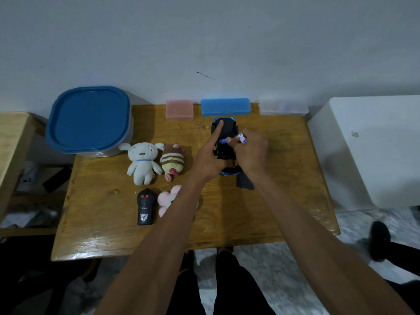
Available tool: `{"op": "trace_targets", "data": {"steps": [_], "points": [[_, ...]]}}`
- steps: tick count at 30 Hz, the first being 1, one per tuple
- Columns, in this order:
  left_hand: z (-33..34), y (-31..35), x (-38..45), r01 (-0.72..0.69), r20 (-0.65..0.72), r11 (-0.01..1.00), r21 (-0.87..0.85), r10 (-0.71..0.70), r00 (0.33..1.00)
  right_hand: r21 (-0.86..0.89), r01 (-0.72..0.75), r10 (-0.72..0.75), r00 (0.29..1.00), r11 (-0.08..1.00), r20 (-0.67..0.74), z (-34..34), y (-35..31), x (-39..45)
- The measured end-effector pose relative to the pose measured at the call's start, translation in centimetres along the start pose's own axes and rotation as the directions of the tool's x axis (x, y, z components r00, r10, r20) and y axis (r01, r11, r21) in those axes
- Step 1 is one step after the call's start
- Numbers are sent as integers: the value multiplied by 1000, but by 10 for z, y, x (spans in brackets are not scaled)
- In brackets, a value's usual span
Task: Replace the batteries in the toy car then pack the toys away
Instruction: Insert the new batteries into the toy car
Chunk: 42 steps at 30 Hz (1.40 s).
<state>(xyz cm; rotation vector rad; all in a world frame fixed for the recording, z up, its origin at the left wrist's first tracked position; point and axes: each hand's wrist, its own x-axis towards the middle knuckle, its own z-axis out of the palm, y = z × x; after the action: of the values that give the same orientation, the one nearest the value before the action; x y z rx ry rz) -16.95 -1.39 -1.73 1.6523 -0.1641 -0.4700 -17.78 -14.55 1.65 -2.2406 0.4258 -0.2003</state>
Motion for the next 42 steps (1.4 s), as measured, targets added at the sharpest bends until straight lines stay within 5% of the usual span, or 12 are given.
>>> {"op": "trace_targets", "data": {"steps": [6, 12, 24, 32, 42], "points": [[-5, 0, -1, 6, 40, 1000, 1, -6, 999, 17, -10, 6, 977, 1000, 212, -5, 4, 0], [-14, -2, -3, 56, 46, 998, 22, -57, 997, 130, -48, 19, 976, 990, 216, -17, 2, 3], [-20, 2, -8, 53, 76, 999, 13, -54, 996, -11, 259, -242, 919, 966, 312, -24, -2, 6], [-24, 6, -10, 86, 157, 996, -30, -80, 984, -263, 578, -429, 780, 772, 455, -26, -8, 13], [-28, 12, -9, 133, 180, 985, -109, -112, 977, -315, 671, -531, 732, 672, 427, -29, -9, 17]]}}
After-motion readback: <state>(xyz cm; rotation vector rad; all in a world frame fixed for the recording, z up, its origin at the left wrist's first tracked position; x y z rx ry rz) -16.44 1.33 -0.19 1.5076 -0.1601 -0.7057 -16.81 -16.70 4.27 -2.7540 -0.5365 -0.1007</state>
